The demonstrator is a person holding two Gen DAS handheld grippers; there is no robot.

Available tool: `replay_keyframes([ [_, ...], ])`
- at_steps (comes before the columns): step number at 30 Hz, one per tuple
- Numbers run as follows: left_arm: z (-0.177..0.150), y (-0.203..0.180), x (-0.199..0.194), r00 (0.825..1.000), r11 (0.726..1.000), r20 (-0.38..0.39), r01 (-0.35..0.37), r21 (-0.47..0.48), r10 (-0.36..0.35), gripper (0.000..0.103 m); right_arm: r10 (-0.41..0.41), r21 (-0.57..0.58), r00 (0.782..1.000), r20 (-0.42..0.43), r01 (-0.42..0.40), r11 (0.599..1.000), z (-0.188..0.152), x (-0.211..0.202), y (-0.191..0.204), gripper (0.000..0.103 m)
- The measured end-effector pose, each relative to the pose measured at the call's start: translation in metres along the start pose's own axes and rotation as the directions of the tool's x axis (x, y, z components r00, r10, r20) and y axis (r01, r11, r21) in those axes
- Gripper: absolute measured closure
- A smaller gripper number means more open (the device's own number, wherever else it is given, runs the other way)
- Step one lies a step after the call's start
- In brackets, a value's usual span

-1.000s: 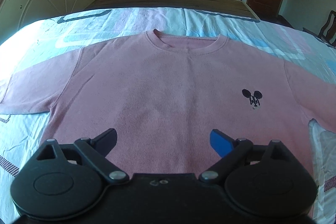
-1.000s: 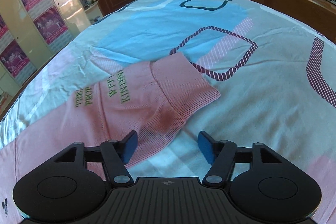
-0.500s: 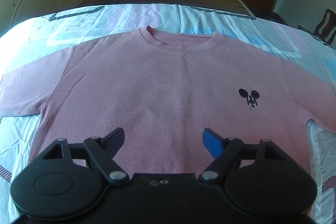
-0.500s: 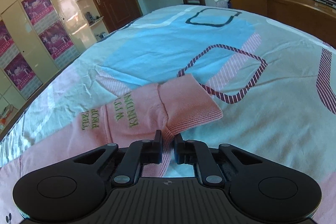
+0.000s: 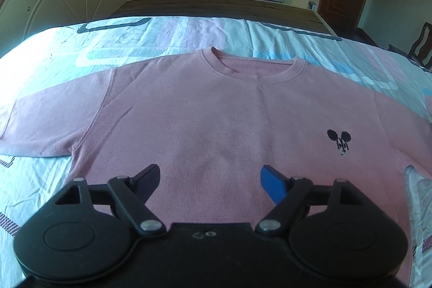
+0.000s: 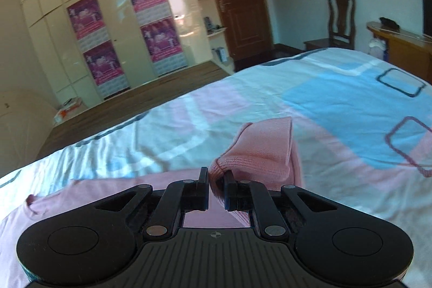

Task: Fold small clothes
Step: 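Carry the cuff across the sweatshirt body with the right tool and lay it down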

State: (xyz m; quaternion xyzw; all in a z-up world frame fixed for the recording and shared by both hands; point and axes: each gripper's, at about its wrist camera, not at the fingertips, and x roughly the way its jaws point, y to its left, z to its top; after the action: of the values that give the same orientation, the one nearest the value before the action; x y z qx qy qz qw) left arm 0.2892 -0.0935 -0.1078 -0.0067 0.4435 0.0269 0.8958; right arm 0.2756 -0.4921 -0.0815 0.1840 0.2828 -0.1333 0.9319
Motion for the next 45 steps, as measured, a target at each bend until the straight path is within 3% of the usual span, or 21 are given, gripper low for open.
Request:
replay_keyframes([
  [5,0.001,0.021,0.010,1.000,1.000,-0.002,-0.001,-0.020,0.001,0.022,0.142,-0.096,0.987,-0.080,-0.150,0.984,-0.033,0.018,0.091,0.094],
  [12,0.003,0.046,0.020,1.000,0.998,0.005,0.011,-0.056,-0.011,0.020,0.262,-0.207,0.938,-0.225,-0.309,0.928,-0.100,0.034,0.187,0.092],
  [16,0.006,0.050,0.026,0.999,0.998,0.010,0.034,-0.046,-0.033,0.020,0.305,-0.218,0.915,-0.262,-0.364,0.905,-0.117,0.034,0.207,0.040],
  [17,0.006,0.048,0.027,0.999,0.998,0.015,0.047,-0.038,-0.046,0.020,0.305,-0.231,0.918,-0.252,-0.363,0.903,-0.118,0.030,0.208,0.037],
  [20,0.009,0.035,0.033,0.990,0.990,0.009,0.138,-0.006,-0.138,0.019,0.286,-0.242,0.934,-0.213,-0.334,0.911,-0.114,0.018,0.203,0.037],
  [23,0.012,0.017,0.047,0.964,0.964,-0.030,0.265,-0.020,-0.265,0.022,0.215,-0.259,0.960,-0.178,-0.256,0.931,-0.108,0.007,0.179,0.037],
  [26,0.016,-0.004,0.066,0.932,0.935,-0.083,0.349,-0.057,-0.353,0.028,0.116,-0.280,0.982,-0.150,-0.154,0.948,-0.107,-0.004,0.146,0.037],
  [30,0.022,-0.027,0.089,0.880,0.882,-0.095,0.451,-0.140,-0.465,0.037,0.019,-0.238,0.988,-0.150,-0.055,0.970,-0.109,-0.012,0.102,0.037],
  [34,0.026,-0.045,0.111,0.875,0.876,-0.109,0.450,-0.172,-0.471,0.052,-0.044,-0.184,0.986,-0.158,0.014,0.983,-0.113,-0.016,0.068,0.037],
  [41,0.029,-0.048,0.128,0.881,0.861,-0.037,0.450,-0.237,-0.471,0.094,-0.071,-0.141,0.982,-0.177,0.046,0.989,-0.116,-0.016,0.046,0.037],
  [45,0.039,-0.043,0.113,0.874,0.842,0.040,0.479,-0.248,-0.485,0.097,-0.078,-0.139,0.977,-0.199,0.050,0.989,-0.120,-0.008,0.047,0.037],
])
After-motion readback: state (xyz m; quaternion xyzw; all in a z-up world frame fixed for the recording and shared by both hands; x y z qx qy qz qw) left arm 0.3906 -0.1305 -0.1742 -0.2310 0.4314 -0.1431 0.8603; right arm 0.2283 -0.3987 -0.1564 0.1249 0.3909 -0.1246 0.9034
